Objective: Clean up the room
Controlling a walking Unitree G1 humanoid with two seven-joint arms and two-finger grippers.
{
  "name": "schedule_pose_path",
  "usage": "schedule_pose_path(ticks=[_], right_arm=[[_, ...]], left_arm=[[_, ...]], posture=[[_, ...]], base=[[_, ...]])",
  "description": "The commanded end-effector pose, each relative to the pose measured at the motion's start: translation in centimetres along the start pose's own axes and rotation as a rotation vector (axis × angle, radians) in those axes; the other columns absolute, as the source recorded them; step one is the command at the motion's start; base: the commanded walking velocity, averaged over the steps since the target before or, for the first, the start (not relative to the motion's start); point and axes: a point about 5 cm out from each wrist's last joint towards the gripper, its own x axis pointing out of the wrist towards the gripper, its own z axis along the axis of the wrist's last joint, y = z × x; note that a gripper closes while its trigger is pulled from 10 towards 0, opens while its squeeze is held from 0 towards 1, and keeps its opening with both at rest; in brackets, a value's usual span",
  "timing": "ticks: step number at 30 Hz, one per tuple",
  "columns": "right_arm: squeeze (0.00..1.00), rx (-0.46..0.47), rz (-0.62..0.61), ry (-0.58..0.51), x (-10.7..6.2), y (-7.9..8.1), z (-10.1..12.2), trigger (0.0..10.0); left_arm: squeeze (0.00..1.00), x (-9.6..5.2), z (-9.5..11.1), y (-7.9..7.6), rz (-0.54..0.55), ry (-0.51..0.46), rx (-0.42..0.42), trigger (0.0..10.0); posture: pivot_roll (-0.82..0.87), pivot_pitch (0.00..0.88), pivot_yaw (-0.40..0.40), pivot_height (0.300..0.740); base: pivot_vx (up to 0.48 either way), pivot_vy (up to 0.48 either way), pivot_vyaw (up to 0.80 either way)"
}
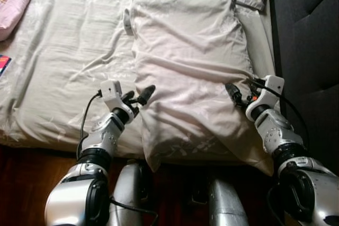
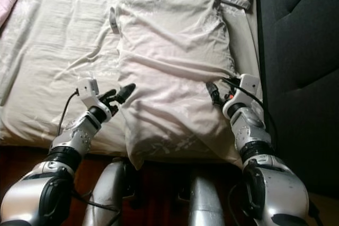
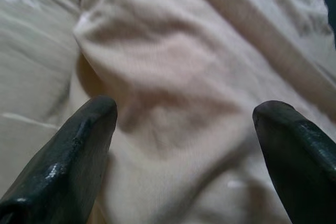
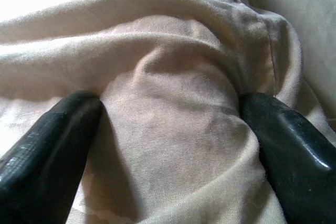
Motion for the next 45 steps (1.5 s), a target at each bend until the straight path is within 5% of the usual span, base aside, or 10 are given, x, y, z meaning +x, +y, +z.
schedule_pose_path(ticks=[1,10,37,38,39,40,42,43,45], right_arm=[[0.0,0.026,-0.021,0.136,-0.9,-0.8,-3.6,10.0],[0.0,0.033,-0.004,0.134,-0.9,-0.6,-4.1,10.0],[0.0,0.019,0.044,0.193,-1.4,0.1,-6.2,10.0],[0.0,0.02,0.045,0.195,-1.4,0.1,-6.2,10.0],[0.0,0.02,0.045,0.195,-1.4,0.1,-6.2,10.0],[0.0,0.023,0.048,0.195,-1.4,0.2,-6.3,4.8],[0.0,0.023,0.048,0.195,-1.4,0.2,-6.3,4.8],[0.0,0.025,0.051,0.197,-1.4,0.3,-6.3,0.0],[0.0,0.021,0.054,0.202,-1.4,0.3,-6.4,0.0]], left_arm=[[0.0,-0.4,-1.8,0.4,0.027,0.082,0.037,10.0],[0.0,-0.4,-3.2,0.1,0.055,0.13,0.092,10.0],[0.0,-1.3,-4.7,1.0,0.138,0.109,-0.022,10.0],[0.0,-1.3,-4.7,1.1,0.143,0.109,-0.023,8.4],[0.0,-1.3,-4.7,1.1,0.143,0.109,-0.023,8.4],[0.0,-1.4,-4.8,1.2,0.149,0.11,-0.024,0.4],[0.0,-1.4,-4.8,1.2,0.149,0.11,-0.024,0.4],[0.0,-1.4,-4.9,1.2,0.151,0.108,-0.026,0.0],[0.0,-1.5,-4.9,1.2,0.15,0.104,-0.027,0.0]], posture=[[0.08,0.51,-0.052,0.641],[0.07,0.521,-0.056,0.641],[0.04,0.565,-0.078,0.641],[0.04,0.564,-0.078,0.641],[0.04,0.564,-0.078,0.641],[0.03,0.563,-0.079,0.641],[0.03,0.563,-0.079,0.641],[0.03,0.563,-0.079,0.641],[0.03,0.56,-0.08,0.641]], base=[[0.0,0.0,0.0],[0.0,0.0,0.0],[0.0,0.0,0.0],[0.0,0.0,0.0],[0.0,0.0,0.0],[0.0,0.0,0.0],[0.0,0.0,0.0],[0.0,0.0,0.0],[0.0,0.0,0.0]])
